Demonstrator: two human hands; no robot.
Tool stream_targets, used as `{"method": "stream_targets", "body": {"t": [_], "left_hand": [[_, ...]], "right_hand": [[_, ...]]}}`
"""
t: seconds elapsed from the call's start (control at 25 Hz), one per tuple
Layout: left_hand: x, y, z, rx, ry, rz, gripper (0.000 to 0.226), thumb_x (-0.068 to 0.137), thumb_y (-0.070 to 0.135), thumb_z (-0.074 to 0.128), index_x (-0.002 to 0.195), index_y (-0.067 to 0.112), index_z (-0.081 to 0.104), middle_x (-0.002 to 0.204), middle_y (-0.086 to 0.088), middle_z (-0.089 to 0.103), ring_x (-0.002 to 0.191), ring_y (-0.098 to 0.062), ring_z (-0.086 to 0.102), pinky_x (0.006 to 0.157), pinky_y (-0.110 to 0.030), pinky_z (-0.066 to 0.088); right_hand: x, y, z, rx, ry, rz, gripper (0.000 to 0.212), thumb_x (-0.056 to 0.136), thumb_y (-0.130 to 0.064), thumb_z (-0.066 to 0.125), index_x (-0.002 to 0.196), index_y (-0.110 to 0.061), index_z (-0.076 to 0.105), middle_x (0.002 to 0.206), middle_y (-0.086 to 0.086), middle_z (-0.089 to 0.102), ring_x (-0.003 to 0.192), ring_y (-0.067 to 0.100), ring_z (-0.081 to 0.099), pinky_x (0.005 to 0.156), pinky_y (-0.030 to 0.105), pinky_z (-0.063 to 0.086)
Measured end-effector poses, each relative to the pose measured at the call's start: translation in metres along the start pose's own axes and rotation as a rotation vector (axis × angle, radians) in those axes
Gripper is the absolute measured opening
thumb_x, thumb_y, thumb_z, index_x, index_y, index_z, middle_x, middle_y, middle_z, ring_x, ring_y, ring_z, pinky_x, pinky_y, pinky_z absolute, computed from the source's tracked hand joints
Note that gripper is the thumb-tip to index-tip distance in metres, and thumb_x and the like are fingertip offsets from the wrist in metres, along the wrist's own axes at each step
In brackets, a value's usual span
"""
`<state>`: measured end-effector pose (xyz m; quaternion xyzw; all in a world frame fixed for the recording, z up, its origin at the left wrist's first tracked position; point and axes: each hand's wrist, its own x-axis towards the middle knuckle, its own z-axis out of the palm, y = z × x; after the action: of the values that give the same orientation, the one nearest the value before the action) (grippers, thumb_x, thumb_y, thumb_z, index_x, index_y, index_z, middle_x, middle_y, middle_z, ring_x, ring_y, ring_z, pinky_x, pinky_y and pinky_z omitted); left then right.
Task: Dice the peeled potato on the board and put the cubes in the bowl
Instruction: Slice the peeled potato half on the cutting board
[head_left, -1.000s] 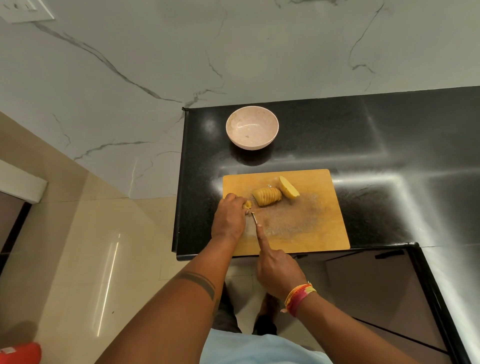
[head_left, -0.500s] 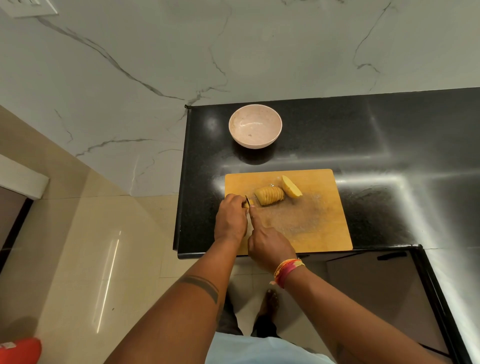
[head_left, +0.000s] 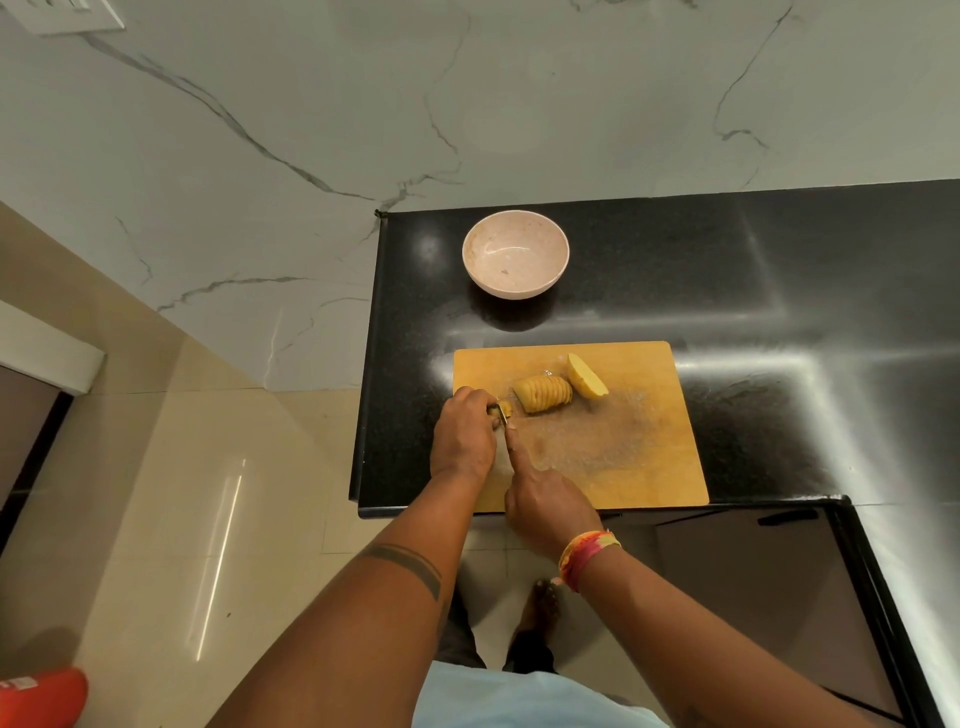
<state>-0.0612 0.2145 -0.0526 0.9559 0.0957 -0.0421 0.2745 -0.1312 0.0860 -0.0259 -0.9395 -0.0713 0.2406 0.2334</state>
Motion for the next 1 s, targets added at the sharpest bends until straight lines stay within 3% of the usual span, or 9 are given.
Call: {"method": "stream_targets", "body": {"t": [0.2,0.4,0.76,1.0], "left_hand": [[-0.002,-0.001,0.001,-0.013,0.002,-0.003,0.026,0.095,0.014,0.066,0.121,0.017,0.067,0.12,-0.001,0.059,0.107,-0.019,0.059,0.089,-0.039,0.057],[-0.009,-0.001,-0.004,-0.111,0.051,-0.035,0.032,0.095,0.015,0.067,0.126,0.017,0.063,0.127,0.001,0.053,0.107,-0.016,0.06,0.09,-0.036,0.057],[-0.008,-0.001,-0.004,-0.07,0.052,-0.035,0.025,0.096,0.017,0.066,0.121,0.017,0.065,0.119,0.001,0.059,0.11,-0.017,0.056,0.092,-0.036,0.055],[-0.004,-0.002,-0.006,-0.018,0.036,-0.006,0.02,0.097,0.016,0.063,0.117,0.016,0.065,0.116,-0.001,0.06,0.106,-0.017,0.057,0.086,-0.035,0.056]], "right_hand": [[-0.032,0.008,0.007,-0.017,-0.025,0.014,0.085,0.1,-0.022,0.038,0.157,-0.036,-0.024,0.066,0.003,0.056,0.052,0.02,0.053,0.046,0.032,0.04],[-0.024,0.002,-0.003,0.031,0.027,0.01,0.08,0.1,-0.021,0.037,0.16,-0.034,-0.016,0.064,0.0,0.057,0.051,0.017,0.052,0.048,0.033,0.041],[0.007,-0.011,-0.01,0.01,0.027,-0.011,0.075,0.1,-0.021,0.036,0.162,-0.033,-0.005,0.064,0.001,0.056,0.052,0.017,0.053,0.044,0.03,0.033],[0.014,-0.014,-0.013,-0.033,0.016,-0.016,0.076,0.101,-0.019,0.036,0.162,-0.034,-0.008,0.065,0.001,0.047,0.054,0.017,0.047,0.045,0.031,0.029]]}}
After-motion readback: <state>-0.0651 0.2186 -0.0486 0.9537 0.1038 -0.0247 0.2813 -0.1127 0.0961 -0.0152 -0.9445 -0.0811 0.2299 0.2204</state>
